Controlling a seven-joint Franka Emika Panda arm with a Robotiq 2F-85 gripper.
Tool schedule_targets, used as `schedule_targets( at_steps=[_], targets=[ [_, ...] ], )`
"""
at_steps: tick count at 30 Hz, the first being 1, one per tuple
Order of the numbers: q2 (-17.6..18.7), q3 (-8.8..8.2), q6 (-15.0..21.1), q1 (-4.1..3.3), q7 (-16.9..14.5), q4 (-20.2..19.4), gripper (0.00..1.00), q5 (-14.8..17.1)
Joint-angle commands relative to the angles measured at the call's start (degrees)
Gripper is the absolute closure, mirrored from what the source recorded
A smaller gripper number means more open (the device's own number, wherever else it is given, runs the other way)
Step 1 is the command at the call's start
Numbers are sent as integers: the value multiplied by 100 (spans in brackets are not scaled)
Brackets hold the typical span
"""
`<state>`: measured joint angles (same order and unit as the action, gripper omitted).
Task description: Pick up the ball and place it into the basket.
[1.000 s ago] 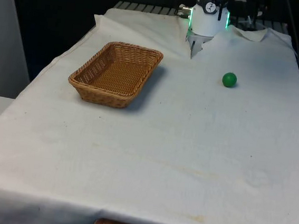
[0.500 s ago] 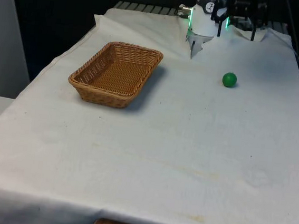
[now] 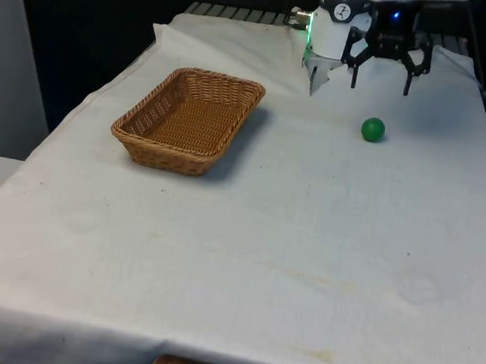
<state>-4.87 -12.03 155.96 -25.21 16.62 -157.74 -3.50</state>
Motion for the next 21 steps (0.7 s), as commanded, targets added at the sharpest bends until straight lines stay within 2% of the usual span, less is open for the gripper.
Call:
schedule_targets(
  at_steps=[1, 4, 5, 6, 14, 15, 16, 21],
  targets=[
    [74, 0, 166, -34, -46, -40, 0, 115],
    [309, 17, 418, -29, -52, -46, 0, 115],
    [332, 0, 355, 0, 0, -11, 0, 0],
    [361, 17, 476, -29, -52, -46, 0, 115],
    [825, 69, 945, -11, -80, -46, 0, 172],
    [802, 6, 837, 0, 0, -6, 0, 0],
    [877, 74, 985, -6, -80, -40, 0, 178],
    [1157, 126, 1243, 23, -74, -23, 0, 195]
  ],
)
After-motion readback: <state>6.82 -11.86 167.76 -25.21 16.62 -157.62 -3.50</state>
